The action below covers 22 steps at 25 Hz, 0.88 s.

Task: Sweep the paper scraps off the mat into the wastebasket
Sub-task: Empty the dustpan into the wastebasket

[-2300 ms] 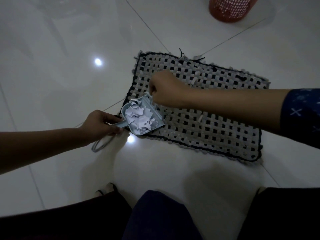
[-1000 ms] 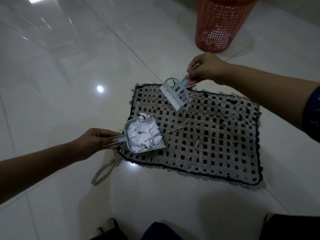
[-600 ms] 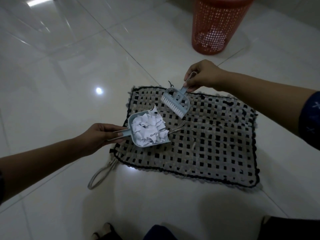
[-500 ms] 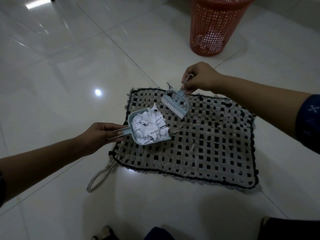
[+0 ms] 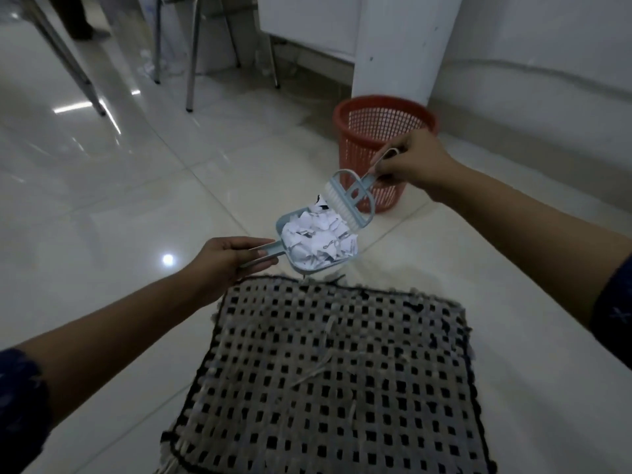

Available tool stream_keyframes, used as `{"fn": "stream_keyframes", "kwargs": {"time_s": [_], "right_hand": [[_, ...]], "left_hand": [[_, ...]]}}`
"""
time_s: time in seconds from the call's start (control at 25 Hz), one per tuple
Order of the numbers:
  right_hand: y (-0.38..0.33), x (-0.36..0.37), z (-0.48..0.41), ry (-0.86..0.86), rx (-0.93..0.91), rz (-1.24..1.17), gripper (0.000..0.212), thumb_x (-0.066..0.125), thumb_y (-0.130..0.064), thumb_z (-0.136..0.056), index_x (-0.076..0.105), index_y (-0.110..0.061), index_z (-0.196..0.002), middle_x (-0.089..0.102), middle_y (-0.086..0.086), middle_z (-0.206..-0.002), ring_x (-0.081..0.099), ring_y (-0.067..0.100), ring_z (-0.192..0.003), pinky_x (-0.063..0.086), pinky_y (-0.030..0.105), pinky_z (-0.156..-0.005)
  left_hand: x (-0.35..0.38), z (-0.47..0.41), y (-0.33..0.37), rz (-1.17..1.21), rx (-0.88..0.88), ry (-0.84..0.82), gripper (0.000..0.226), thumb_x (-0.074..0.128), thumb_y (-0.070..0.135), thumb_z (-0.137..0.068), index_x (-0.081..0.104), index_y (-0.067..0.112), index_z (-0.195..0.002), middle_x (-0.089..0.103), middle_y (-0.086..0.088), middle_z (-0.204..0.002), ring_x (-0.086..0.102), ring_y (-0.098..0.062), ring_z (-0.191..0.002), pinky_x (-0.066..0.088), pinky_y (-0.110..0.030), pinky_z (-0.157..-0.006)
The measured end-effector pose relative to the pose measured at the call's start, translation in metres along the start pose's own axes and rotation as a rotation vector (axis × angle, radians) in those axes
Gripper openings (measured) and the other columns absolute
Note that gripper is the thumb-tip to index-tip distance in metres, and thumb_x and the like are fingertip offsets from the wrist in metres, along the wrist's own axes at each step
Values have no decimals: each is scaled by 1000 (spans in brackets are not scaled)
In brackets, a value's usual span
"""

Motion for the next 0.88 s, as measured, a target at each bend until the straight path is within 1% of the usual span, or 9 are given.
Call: {"fn": "stream_keyframes", "kwargs": {"time_s": [0.12,0.2,0.28,0.36,0.48,0.64,0.72,0.8,0.88], "right_hand": [[1,-39,-26,156,26,-87,8,69,-2,-78,67,-9,-75,69,16,-97,69,27,-88,60,38,-81],[4,-62,-44,269,25,-180,10,69,-3,-78,66,-9,-70,70,14,-86,71,25,-81,60,37,-80],[10,-80,-58,393,1,-304,12,66,2,-78,65,-3,-67,65,12,-70,70,16,-62,61,27,-67],[22,-94,-72,533,0,-431,4,64,6,-77,68,4,-76,62,9,-64,63,6,-45,55,18,-51],[62,-104,-92,699,83,-666,9,64,5,-80,69,7,-87,64,7,-67,66,13,-56,56,18,-53],[103,-102,-106,841,75,-757,18,61,2,-86,70,4,-101,68,6,-82,69,14,-71,59,24,-71],[114,-100,-107,892,40,-765,20,61,-1,-87,68,2,-106,68,8,-94,68,11,-76,60,25,-77],[124,-98,-110,920,19,-746,22,61,-2,-88,69,-1,-108,69,10,-101,69,13,-83,59,30,-82],[131,-94,-113,905,15,-696,23,59,-2,-88,70,-6,-108,70,6,-99,70,15,-88,59,33,-86]], "left_hand": [[26,-35,32,76,58,13,20,44,-14,-86,63,-7,-89,74,-10,-73,72,-21,-70,56,-20,-62],[44,-64,52,122,90,34,23,40,-14,-88,61,-8,-87,73,-12,-71,72,-21,-66,55,-19,-60],[58,-93,68,154,118,72,22,38,-14,-88,60,-10,-85,69,-17,-79,71,-20,-62,56,-19,-59],[74,-123,81,199,129,105,18,40,-13,-87,58,-11,-86,64,-21,-88,71,-21,-61,56,-19,-60],[98,-161,91,279,122,146,16,41,-13,-87,56,-10,-82,61,-22,-89,68,-27,-68,56,-21,-59],[128,-197,101,296,145,211,17,43,-14,-86,56,-8,-77,60,-21,-88,65,-29,-75,58,-24,-59],[141,-210,106,242,185,241,16,45,-16,-84,56,-8,-76,61,-21,-92,65,-31,-78,58,-24,-60],[149,-222,114,143,257,293,11,51,-15,-82,61,-11,-84,63,-23,-100,66,-31,-83,58,-26,-65],[154,-228,125,3,350,356,17,63,-9,-78,67,-10,-94,67,-22,-101,69,-28,-82,59,-30,-72]]}}
Point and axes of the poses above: each hand's wrist, its own z-axis away from the middle knuckle, its own x-axis out of the palm, y = z × x, the point moved 8 cm from there along -z, towards the middle knuckle
